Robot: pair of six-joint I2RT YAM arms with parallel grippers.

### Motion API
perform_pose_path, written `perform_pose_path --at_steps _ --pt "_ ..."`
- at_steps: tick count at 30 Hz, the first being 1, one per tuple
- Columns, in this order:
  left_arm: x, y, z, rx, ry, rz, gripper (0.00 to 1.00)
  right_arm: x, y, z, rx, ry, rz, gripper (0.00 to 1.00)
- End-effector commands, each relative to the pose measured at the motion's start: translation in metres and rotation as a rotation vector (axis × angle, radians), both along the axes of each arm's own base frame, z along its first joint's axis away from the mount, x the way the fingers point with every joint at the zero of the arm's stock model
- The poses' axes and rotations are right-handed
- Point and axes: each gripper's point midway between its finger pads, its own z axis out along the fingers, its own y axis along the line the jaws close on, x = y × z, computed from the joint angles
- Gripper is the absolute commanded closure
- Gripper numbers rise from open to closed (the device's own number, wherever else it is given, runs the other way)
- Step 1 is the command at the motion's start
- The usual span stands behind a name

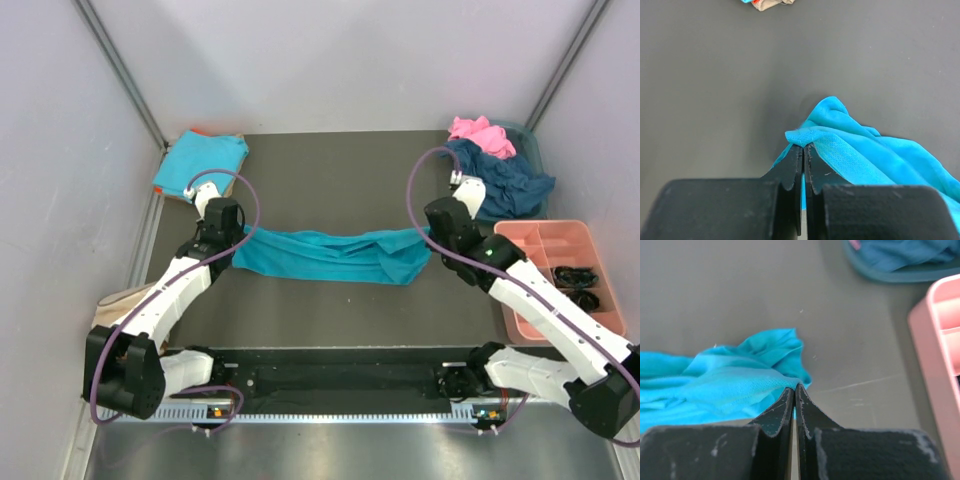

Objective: Fold and stack the t-shirts
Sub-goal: Flatten the tshirt out

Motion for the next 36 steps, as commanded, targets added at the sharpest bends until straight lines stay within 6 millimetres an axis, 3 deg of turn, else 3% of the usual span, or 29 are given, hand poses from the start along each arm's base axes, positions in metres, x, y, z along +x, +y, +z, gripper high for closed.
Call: perform_pose_path --at_steps 1,10,16,22,25,32,36 --pt "0.004 0.004 0.02 0.011 -0.048 0.014 1.0 0.011 -0.033 0.045 -0.036 -0.106 -0.121 1.0" --pt "0.001 0.011 0.026 0.039 -0.058 0.035 1.0 0.026 -0.066 0.1 -0.062 -0.226 -0.207 1.0" --pt "-0.005 0.011 0.017 0.024 -0.039 0.039 1.0 0.023 -0.079 0.113 -0.069 -0.246 -0.227 1.0" --pt "-0.023 -0.004 -0.003 -0.077 0.039 0.007 1.0 0.007 -0.07 0.087 -0.021 -0.155 -0.173 1.0" --pt "-0.036 -0.013 -0.003 -0.147 0.04 -0.018 1.0 -0.007 -0.063 0.072 0.025 -0.097 -0.135 1.0" --pt "-0.075 -0.028 -0.005 -0.297 0.076 -0.035 1.0 -0.042 -0.028 0.033 0.194 0.078 0.007 1.0" --pt "-0.101 -0.037 -0.026 -0.376 0.157 -0.042 1.0 -0.056 -0.024 0.015 0.226 0.141 0.019 1.0"
